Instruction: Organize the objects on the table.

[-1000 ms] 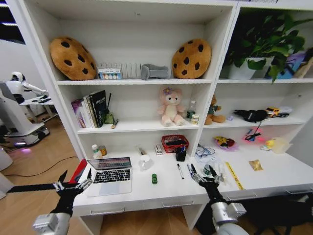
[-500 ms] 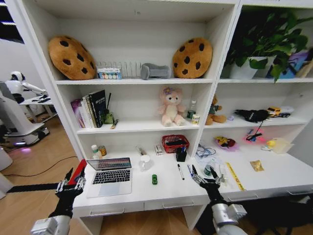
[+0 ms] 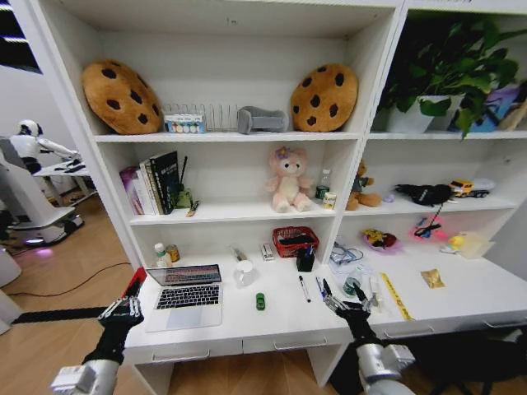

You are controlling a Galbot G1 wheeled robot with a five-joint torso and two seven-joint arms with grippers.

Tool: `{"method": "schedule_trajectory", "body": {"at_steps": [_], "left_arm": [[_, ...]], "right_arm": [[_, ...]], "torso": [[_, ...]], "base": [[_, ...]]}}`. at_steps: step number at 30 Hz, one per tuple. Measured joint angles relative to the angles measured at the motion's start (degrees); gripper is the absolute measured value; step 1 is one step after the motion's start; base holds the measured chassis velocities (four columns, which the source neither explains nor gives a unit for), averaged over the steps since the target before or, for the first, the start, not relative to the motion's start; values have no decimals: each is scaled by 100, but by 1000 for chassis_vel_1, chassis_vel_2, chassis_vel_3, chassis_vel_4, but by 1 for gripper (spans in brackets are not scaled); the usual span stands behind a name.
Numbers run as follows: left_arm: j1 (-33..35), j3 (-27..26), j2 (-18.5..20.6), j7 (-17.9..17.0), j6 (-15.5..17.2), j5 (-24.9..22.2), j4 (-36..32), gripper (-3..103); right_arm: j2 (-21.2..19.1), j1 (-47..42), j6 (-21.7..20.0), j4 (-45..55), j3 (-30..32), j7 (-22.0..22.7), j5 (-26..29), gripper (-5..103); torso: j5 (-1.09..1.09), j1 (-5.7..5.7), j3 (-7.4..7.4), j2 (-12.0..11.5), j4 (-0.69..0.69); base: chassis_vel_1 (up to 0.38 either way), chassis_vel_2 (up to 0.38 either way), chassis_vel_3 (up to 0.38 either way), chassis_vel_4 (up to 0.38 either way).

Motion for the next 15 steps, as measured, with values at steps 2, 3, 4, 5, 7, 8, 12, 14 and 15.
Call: {"method": "schedule_trajectory", "body": {"at_steps": [2, 3, 4, 5, 7, 8, 12, 14, 15], "left_arm": [[-87, -5, 210, -69, 35, -158, 76, 0], [-155, -4, 397, -126, 65, -289, 146, 0], [-308, -2, 763, -209, 124, -494, 292, 0], [-469, 5, 1036, -250, 184, -619, 416, 0], [-708, 38, 1362, -315, 287, -751, 575, 0], [-954, 97, 1651, -395, 428, -862, 728, 0], [-1677, 513, 2334, -538, 862, -1205, 1178, 0], [-2178, 1141, 2734, -609, 1012, -1381, 1546, 0], [-2178, 1141, 2734, -609, 1012, -1381, 1546, 0]], "right_arm": [[0, -6, 0, -7, 4, -2, -1, 100], [0, -11, 0, -15, 6, -3, -3, 100], [10, -18, 4, -37, 13, -5, -15, 100], [30, -22, 8, -47, 22, -7, -27, 100], [62, -30, 9, -62, 31, -7, -36, 100], [96, -36, 10, -90, 38, -7, -54, 100], [158, -69, 29, -168, 74, -5, -96, 100], [163, -81, 52, -218, 121, -2, -95, 100], [163, -81, 52, -218, 121, -2, -95, 100]], "torso": [[-1, -1, 0, 0, 1], [-2, 0, 0, 0, 1], [-2, 0, 0, 0, 3], [0, 0, 0, 0, 2], [-2, 0, 0, 0, 2], [-1, 0, 0, 0, -2], [0, 0, 1, 0, 0], [0, 0, 1, 0, -1], [0, 0, 1, 0, -1]], "base": [[0, 0, 0, 0], [0, 0, 0, 0], [0, 0, 0, 0], [0, 0, 0, 0], [0, 0, 0, 0], [0, 0, 0, 0], [0, 0, 0, 0], [0, 0, 0, 0], [0, 0, 0, 0]]}}
